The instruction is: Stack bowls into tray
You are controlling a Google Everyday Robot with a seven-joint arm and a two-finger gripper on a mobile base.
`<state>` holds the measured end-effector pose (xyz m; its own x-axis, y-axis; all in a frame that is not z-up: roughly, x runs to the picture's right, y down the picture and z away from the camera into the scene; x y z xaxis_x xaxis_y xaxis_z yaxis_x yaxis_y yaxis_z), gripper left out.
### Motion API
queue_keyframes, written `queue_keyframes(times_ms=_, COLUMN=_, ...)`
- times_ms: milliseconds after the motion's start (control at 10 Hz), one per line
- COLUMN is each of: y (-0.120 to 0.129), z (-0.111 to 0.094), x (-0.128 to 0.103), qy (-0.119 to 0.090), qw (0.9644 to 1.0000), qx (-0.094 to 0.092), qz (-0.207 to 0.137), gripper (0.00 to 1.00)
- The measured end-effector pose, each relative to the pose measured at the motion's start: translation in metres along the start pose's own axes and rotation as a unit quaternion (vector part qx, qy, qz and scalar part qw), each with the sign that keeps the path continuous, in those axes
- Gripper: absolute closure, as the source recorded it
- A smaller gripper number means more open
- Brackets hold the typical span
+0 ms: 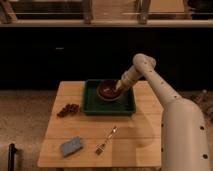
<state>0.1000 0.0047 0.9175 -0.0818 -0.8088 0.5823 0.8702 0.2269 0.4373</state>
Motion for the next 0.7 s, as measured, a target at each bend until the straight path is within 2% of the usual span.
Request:
queue_keyframes(times_ms=200, y=0.0004, z=0.0003, x=-0.0019, qy=-0.002, qw=1.0, qx=0.001, qz=0.0, gripper=0.21)
queue_keyframes(times_ms=700, y=-0.0002, z=-0.0022, x=-0.0007, qy=0.0, qw=1.0, qx=0.008, qz=-0.003, gripper=0.2)
